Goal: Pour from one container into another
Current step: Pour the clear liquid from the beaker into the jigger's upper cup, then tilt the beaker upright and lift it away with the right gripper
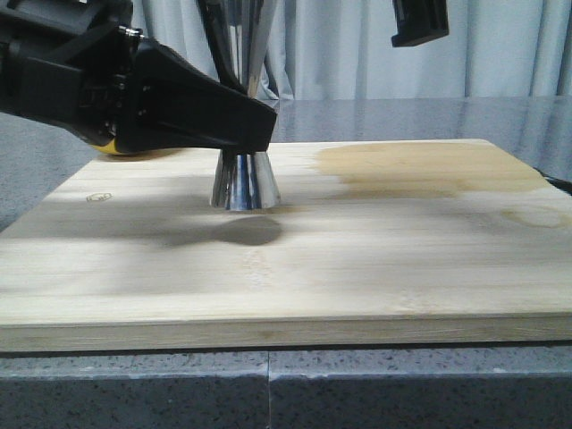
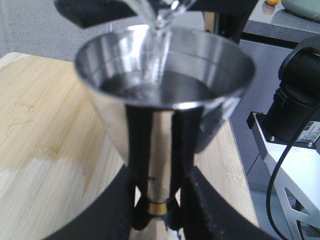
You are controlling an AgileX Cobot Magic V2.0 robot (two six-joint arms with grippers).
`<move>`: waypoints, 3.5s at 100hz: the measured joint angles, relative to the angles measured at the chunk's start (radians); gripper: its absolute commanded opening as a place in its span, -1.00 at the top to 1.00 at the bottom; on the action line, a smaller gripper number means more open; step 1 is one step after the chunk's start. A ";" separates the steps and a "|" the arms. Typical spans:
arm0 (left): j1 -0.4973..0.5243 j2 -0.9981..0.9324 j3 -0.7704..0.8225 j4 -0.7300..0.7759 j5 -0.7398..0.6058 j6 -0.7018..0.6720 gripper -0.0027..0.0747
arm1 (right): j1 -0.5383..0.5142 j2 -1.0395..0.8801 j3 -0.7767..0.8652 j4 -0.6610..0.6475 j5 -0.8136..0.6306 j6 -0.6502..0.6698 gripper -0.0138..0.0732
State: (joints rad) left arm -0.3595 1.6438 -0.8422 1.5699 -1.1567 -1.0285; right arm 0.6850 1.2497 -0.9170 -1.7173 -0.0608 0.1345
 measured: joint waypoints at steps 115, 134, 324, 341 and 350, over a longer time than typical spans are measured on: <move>0.000 0.000 0.000 0.001 0.000 0.000 0.67 | 0.000 0.000 0.000 -0.055 0.000 0.000 0.09; 0.000 0.000 0.000 0.001 0.000 0.000 0.67 | 0.000 0.000 0.000 -0.059 0.000 0.000 0.09; 0.000 0.000 0.000 0.001 0.000 -0.002 0.67 | -0.134 0.000 -0.002 0.987 -0.005 0.030 0.09; 0.000 0.000 0.000 0.001 0.000 -0.002 0.67 | -0.230 0.000 -0.002 1.092 -0.051 0.030 0.09; 0.000 0.000 0.000 0.001 0.000 -0.002 0.67 | -0.270 0.000 -0.004 1.121 -0.057 0.030 0.09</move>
State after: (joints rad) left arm -0.3595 1.6438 -0.8422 1.5705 -1.1567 -1.0303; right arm 0.4155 1.2497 -0.9208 -0.5961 -0.1176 0.1647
